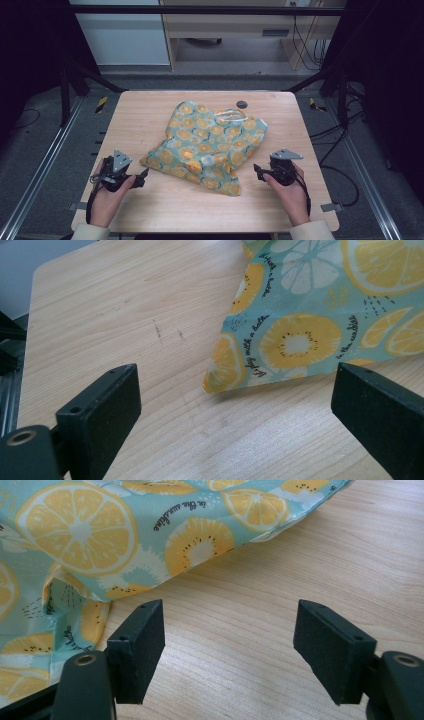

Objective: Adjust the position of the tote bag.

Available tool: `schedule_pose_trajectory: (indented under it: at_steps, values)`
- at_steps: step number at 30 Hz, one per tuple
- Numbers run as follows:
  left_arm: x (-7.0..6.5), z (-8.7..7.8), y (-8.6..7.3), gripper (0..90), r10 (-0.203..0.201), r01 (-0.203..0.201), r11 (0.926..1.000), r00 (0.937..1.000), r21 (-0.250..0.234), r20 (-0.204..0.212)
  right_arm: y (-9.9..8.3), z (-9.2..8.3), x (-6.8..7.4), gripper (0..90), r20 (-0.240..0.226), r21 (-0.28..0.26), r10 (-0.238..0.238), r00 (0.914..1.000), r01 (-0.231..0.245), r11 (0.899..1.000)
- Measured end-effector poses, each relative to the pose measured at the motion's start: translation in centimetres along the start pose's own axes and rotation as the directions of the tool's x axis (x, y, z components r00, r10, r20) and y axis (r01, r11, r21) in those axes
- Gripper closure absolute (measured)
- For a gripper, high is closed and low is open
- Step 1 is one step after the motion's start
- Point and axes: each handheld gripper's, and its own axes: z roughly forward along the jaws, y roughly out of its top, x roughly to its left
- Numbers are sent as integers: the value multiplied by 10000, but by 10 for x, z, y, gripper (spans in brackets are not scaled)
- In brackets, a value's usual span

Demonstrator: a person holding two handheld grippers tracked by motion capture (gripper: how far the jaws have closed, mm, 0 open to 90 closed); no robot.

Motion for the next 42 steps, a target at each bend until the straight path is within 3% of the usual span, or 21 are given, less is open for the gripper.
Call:
schedule_pose_trajectory:
  at_steps: [7, 11, 13, 15, 16, 20, 22, 23, 24, 25, 28, 30, 34, 39, 41, 42]
  values:
    - [1, 0, -1, 57, -61, 61, 10000, 10000, 25, -28, 5, 1, 2, 257, -186, 55, 82, 9998, -81, 10000]
    - [1, -1, -2, 57, -94, 94, 10000, 10000, 22, -6, 13, 1, 1, 252, -73, 55, -1, 10000, 2, 10000]
    - [2, 0, -3, 58, -108, 107, 9999, 9999, 68, 1, 23, 3, 0, 251, 32, 52, -258, 9997, 258, 9997]
    - [2, 1, -4, 58, -141, 141, 9998, 9999, 104, 37, 40, 6, -7, 260, 32, -49, -293, 9996, 293, 9996]
    - [2, 1, -3, 58, -144, 144, 9999, 9999, 68, 36, 40, 6, -7, 260, 32, -49, -293, 9996, 293, 9996]
    - [0, 0, -2, 59, 10, -11, 10000, 10000, 48, 30, 70, 20, -23, 262, 444, -92, -280, 9986, 284, 9996]
    - [-1, -1, -2, 59, 67, -67, 10000, 10000, 56, 15, 88, 32, -36, 258, 739, -48, 29, 9973, -26, 10000]
    - [-2, -2, -2, 59, 106, -106, 9999, 9999, 45, 13, 88, 32, -36, 258, 739, -48, 29, 9973, -26, 10000]
    - [-3, -2, -2, 59, 147, -147, 9999, 9999, 30, 16, 97, 43, -46, 254, 820, 109, 374, 9959, -384, 9992]
    - [-4, -3, -2, 59, 182, -182, 9998, 9998, 24, 13, 97, 43, -46, 254, 820, 109, 374, 9959, -384, 9992]
    - [-4, -1, -2, 59, 228, -228, 9997, 9997, 76, 63, 103, 61, -60, 218, 671, 485, 1151, 9911, -1185, 9918]
    - [-4, 1, -1, 59, 265, -266, 9996, 9996, 128, 72, 104, 72, -66, 163, 509, 758, 1383, 9891, -1419, 9870]
    - [-4, 1, -2, 59, 262, -263, 9996, 9996, 136, 94, 103, 85, -69, 135, 323, 950, 1493, 9883, -1517, 9838]
    - [-5, -1, -1, 59, 309, -310, 9995, 9995, 91, 94, 96, 102, -73, 136, 70, 1414, 2043, 9789, -2032, 9689]
    - [-5, 0, -1, 59, 296, -297, 9995, 9995, 65, 111, 94, 108, -72, 158, -224, 1606, 2518, 9675, -2451, 9561]
    - [-5, 1, -1, 59, 274, -275, 9996, 9996, 65, 112, 93, 109, -72, 164, -277, 1627, 2581, 9657, -2504, 9544]
